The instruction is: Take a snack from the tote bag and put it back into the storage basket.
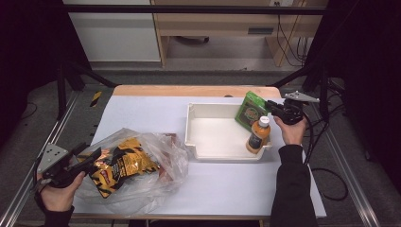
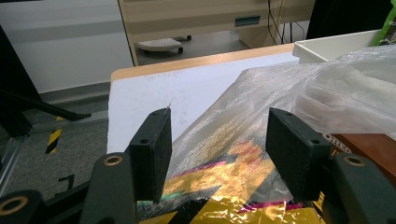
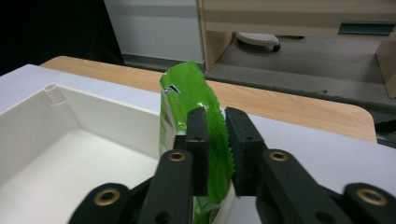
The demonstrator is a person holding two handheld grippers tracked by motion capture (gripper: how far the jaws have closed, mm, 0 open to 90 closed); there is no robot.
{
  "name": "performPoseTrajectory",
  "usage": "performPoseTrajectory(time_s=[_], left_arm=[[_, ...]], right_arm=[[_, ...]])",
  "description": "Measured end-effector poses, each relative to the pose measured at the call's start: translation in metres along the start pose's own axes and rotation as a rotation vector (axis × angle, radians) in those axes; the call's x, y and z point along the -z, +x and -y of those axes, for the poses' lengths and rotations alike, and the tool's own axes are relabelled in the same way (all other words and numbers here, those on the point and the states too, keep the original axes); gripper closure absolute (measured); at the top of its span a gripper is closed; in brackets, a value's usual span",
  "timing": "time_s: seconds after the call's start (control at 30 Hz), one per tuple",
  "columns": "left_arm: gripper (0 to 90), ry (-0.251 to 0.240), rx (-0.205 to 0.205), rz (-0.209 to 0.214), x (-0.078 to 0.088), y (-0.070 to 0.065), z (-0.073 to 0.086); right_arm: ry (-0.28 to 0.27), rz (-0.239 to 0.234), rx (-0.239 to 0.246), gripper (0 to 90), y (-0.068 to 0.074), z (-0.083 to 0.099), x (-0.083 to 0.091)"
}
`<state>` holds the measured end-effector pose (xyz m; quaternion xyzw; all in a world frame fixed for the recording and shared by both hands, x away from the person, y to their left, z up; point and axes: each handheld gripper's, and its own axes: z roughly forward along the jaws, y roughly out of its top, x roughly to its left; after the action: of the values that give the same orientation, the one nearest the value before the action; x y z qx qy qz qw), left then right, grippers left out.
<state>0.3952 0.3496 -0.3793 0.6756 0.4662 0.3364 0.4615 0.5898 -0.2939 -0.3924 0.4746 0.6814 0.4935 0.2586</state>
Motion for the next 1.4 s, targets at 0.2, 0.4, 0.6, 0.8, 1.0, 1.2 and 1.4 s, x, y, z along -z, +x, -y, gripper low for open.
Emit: performPoseTrajectory(time_s=[0.2, 0.4, 0.6, 0.8, 1.0, 1.2, 1.4], left_arm=[[40.6, 0.001, 0.000, 0.001, 0.000, 0.000, 0.000], [40.5, 0.000, 0.002, 0.001, 0.000, 0.000, 0.000], [40.5, -0.002, 0.002, 0.001, 0.000, -0.001, 0.000], [40.4, -0.004, 0.003, 0.000, 0.001, -0.001, 0.000], [40.5, -0.003, 0.002, 0.000, 0.001, -0.001, 0.000], [40.4, 0.002, -0.001, -0.001, 0.000, -0.001, 0.000], [40.5, 0.003, 0.002, 0.000, -0.001, 0.000, 0.000]], right_arm=[[-0.008, 0.018, 0.008, 61.8, 0.001, 0.000, 0.001], [-0.055, 0.025, 0.010, 54.9, 0.005, -0.007, 0.010], [-0.078, 0.017, 0.037, 52.8, 0.012, -0.013, 0.020], [-0.009, 0.002, 0.021, 60.7, 0.015, -0.011, 0.024], [0.039, 0.036, 0.031, 61.5, 0.016, 0.003, 0.023], [0.057, 0.036, 0.021, 65.6, 0.015, 0.009, 0.019], [0.056, 0.047, 0.044, 82.4, 0.014, 0.007, 0.012]])
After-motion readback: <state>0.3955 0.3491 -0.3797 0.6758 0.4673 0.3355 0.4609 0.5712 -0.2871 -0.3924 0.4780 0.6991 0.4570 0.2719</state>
